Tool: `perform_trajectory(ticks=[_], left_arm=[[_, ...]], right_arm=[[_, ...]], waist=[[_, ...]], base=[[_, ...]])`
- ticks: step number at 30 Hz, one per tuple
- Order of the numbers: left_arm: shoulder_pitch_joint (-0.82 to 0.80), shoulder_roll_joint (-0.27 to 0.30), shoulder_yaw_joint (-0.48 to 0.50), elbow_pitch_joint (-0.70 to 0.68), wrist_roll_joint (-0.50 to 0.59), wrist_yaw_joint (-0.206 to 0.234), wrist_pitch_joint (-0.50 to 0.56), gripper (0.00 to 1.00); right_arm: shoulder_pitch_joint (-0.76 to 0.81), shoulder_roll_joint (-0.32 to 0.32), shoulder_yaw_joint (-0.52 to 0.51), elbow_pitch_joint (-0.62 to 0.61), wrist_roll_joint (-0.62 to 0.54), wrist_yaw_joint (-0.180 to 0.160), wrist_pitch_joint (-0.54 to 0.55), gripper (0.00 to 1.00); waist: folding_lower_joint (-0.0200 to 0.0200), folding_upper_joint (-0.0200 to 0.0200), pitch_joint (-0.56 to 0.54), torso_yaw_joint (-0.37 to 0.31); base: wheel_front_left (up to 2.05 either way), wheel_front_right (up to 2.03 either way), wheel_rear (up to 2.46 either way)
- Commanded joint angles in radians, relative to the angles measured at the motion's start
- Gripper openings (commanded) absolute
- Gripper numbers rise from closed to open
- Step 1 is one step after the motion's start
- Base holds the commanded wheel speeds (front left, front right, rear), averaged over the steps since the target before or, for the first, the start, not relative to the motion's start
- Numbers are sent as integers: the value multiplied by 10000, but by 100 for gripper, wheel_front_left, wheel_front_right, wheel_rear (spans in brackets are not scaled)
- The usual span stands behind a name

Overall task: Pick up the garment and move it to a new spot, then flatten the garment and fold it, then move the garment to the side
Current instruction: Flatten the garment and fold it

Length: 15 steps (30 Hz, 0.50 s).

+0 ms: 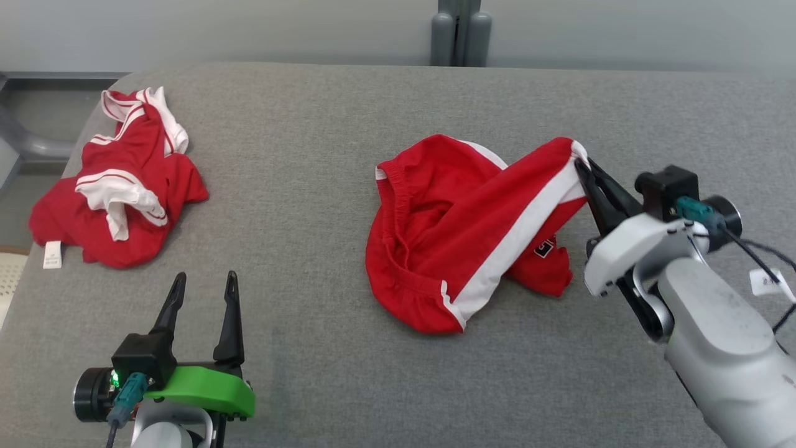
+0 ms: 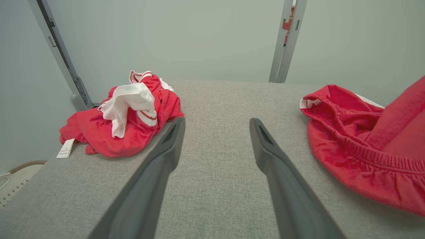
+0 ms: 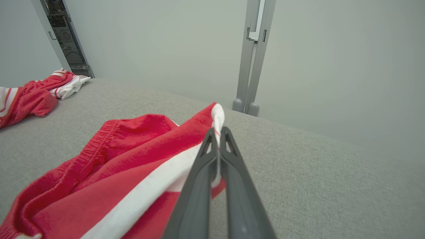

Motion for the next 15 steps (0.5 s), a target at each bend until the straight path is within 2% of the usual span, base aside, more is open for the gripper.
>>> perform_trajectory(ticks=[1, 9, 15], left_arm=[[154, 45, 32, -17, 55, 1, -32, 100], [292, 107, 142, -41, 79, -35, -32, 100], [414, 139, 183, -41, 100, -52, -32, 100]], right_arm=[[512, -101, -265, -337, -141, 1, -26, 0], [3609, 129, -2309, -2249, -496, 1, -29, 0], [5465, 761, -3374, -2719, -466, 1, 60, 0]], waist=[[-1, 0, -185, -342], [-1, 0, -415, -801], [-1, 0, -571, -977]], base=[[0, 0, 0], [0, 0, 0], [0, 0, 0]])
